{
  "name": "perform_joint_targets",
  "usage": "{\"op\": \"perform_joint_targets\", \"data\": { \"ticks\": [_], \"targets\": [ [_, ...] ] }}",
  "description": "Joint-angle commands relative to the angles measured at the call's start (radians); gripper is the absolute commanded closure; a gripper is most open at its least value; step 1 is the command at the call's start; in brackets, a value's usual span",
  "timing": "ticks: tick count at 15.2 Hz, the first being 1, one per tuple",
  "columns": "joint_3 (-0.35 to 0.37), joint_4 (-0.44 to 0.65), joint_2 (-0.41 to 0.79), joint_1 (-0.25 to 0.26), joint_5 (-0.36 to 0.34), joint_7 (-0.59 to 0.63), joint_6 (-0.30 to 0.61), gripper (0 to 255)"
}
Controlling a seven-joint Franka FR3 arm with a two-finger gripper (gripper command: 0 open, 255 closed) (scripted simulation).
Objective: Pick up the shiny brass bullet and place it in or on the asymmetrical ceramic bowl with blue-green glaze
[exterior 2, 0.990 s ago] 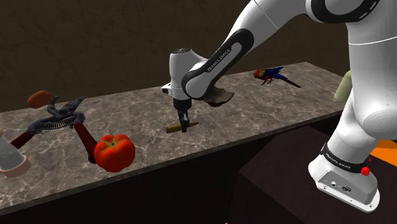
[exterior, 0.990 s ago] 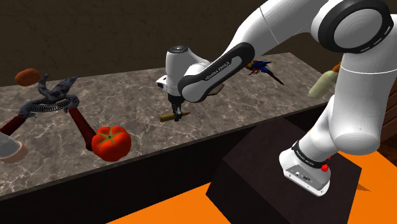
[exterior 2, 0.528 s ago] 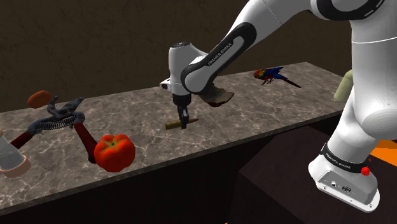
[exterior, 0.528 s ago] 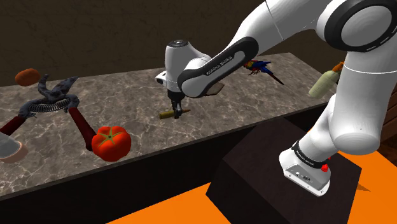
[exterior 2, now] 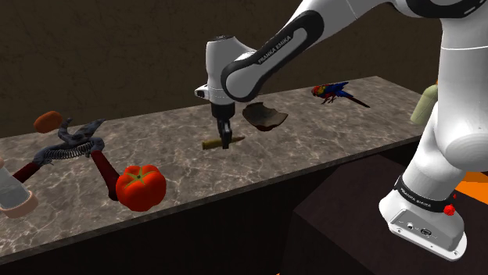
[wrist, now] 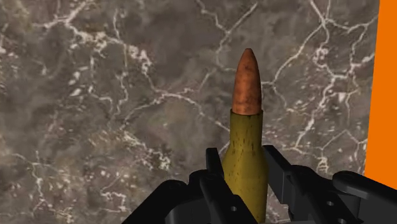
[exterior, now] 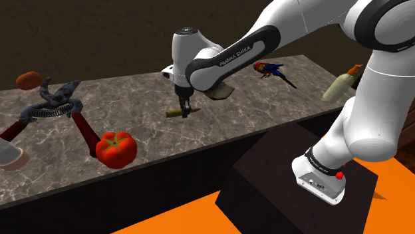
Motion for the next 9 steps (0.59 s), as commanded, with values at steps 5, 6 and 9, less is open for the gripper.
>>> {"op": "perform_joint_targets", "data": {
  "ticks": [5,6,9],
  "targets": [
    [0.005,0.022,-0.048,-0.005,0.013,-0.007,-0.069,255],
    [0.006,0.026,-0.055,-0.005,0.014,-0.008,-0.080,255],
    [0.007,0.041,-0.075,-0.007,0.020,-0.011,-0.115,255]
  ]
}}
